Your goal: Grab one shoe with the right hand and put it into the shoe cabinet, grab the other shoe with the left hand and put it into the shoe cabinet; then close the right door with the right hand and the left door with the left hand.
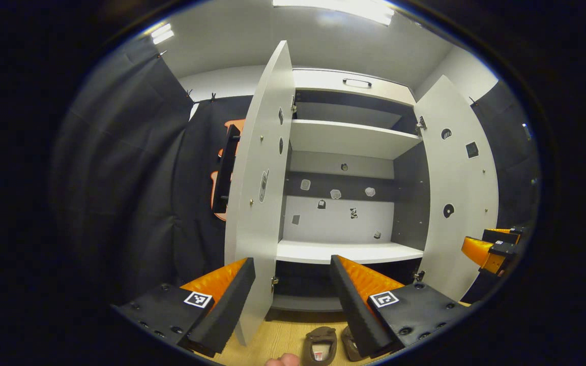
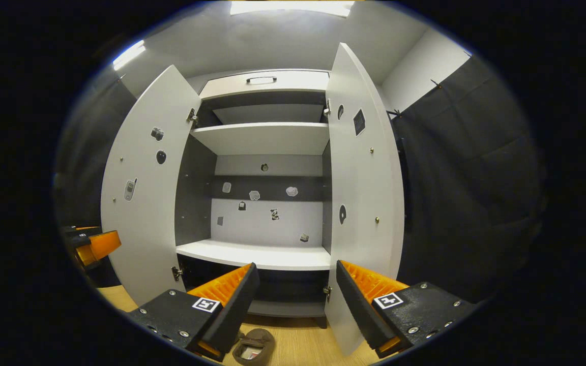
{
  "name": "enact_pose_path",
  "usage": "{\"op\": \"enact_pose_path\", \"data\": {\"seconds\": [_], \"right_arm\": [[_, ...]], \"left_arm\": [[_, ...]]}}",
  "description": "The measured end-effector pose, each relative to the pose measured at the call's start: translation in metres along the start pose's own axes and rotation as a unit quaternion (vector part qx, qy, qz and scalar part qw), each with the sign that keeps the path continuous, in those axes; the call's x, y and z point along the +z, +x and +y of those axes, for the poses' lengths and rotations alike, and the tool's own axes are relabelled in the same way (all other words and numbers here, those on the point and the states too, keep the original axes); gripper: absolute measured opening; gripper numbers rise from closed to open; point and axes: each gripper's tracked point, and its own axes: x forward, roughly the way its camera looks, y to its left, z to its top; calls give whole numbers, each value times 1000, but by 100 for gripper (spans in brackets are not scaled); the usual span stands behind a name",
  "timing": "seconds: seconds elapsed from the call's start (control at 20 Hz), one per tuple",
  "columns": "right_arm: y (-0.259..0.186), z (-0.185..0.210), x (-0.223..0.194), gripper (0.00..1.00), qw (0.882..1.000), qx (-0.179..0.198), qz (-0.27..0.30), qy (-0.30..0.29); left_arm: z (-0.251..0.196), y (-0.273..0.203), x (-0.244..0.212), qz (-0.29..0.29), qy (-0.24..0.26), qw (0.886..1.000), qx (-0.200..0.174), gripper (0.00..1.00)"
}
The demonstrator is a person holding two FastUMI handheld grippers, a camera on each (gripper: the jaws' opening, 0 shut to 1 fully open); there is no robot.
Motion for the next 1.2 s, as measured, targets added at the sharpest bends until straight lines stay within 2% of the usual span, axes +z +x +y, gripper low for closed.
{"op": "enact_pose_path", "data": {"seconds": [0.2, 0.25, 0.45, 0.55, 0.6, 0.7, 0.8, 0.95, 1.05, 1.2], "right_arm": [[15, 19, -55, 94, 999, 20, 48, -12], [19, 24, -75, 94, 997, 24, 67, -19], [23, 41, -165, 94, 985, 36, 166, -38], [22, 48, -214, 94, 973, 50, 219, -49], [18, 50, -243, 94, 964, 56, 252, -56], [11, 59, -289, 94, 947, 71, 309, -54], [8, 60, -322, 95, 934, 77, 344, -51], [4, 52, -361, 94, 915, 67, 391, -77], [8, 51, -376, 95, 908, 59, 408, -75], [36, 48, -396, 94, 910, 46, 404, -80]], "left_arm": [[2, 0, 1, -1, 5, 1000, 4, 97], [2, -1, 1, -1, 6, 1000, 4, 94], [1, 0, 0, 2, -1, 1000, 5, 94], [1, 0, 0, 1, -5, 1000, 5, 94], [2, 0, -2, 2, -7, 1000, 6, 97], [4, 0, -2, 2, -11, 1000, 8, 97], [8, 0, -2, -2, -17, 1000, 14, 96], [13, -2, -6, 0, -22, 1000, 19, 96], [17, -2, -5, 0, -17, 1000, 23, 97], [23, -4, -2, -5, -10, 999, 29, 96]]}}
